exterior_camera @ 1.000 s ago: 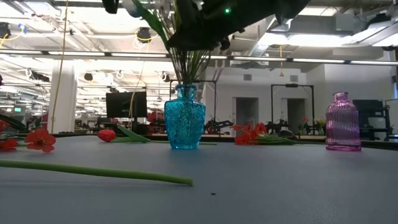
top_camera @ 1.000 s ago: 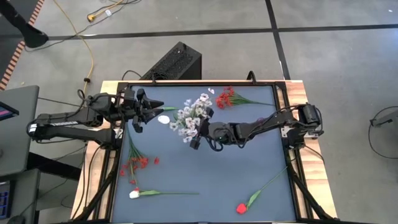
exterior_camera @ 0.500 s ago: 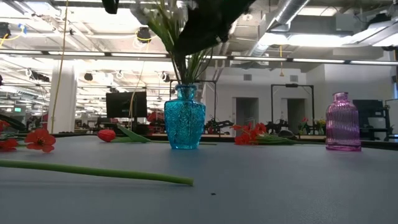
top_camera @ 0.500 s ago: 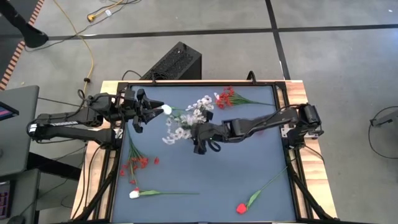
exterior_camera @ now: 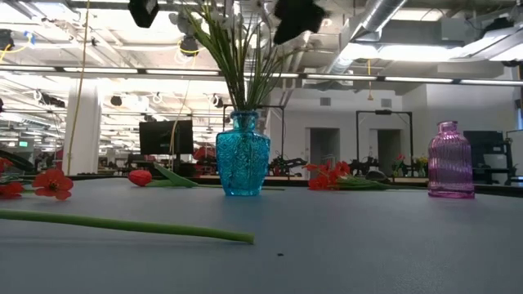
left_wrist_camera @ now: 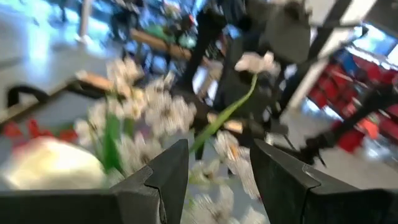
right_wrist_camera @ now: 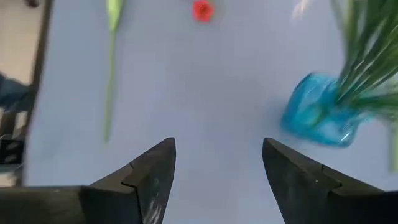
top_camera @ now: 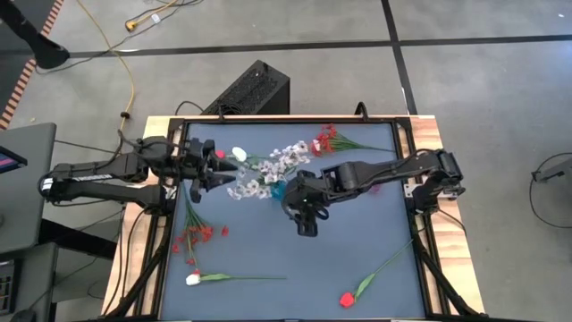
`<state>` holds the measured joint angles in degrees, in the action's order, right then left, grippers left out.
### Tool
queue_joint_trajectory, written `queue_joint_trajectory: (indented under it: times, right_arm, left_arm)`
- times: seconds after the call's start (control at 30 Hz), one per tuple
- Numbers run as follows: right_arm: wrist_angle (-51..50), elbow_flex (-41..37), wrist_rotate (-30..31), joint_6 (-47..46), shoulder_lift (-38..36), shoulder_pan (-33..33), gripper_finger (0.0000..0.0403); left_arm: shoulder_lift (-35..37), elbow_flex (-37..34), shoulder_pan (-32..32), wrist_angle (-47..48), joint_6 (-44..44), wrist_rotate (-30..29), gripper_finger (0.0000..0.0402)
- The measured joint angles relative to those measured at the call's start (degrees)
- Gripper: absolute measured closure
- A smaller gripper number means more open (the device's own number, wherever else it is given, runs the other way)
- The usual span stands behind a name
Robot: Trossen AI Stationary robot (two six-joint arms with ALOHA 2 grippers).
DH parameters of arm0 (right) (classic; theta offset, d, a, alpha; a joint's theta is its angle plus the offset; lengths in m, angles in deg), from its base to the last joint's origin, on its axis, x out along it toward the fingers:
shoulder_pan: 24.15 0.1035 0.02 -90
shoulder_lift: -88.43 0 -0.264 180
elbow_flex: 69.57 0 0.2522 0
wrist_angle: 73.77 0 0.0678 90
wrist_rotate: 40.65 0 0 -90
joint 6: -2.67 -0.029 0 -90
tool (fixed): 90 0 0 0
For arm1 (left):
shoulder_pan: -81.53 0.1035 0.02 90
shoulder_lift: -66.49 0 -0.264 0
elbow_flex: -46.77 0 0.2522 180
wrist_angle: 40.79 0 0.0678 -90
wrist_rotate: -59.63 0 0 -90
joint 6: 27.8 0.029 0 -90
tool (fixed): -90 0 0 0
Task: Sort flowers into vase by color
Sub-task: Put the white flower into the blue vase
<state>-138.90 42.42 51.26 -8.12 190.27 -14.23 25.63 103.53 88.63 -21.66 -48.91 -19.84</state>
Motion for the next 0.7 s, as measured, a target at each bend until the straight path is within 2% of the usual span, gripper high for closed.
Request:
queue_joint_trajectory:
  times: [0.27, 0.53, 0.7]
  right_arm:
    - [-6.7, 1.4, -5.1, -7.6, 0.0, 4.0, 0.0135]
    - [-6.9, 1.4, -5.1, -11.9, 0.0, 7.2, 0.0137]
    - [-6.9, 1.4, -5.1, -13.2, 0.0, 8.1, 0.0138]
  left_arm:
    - [0.0, 0.0, -0.5, 8.4, -0.6, 4.2, 0.024]
    - [0.0, 0.0, -3.4, 11.6, 4.3, 13.1, 0.024]
    - [0.0, 0.0, -5.6, 19.4, 3.9, 14.1, 0.024]
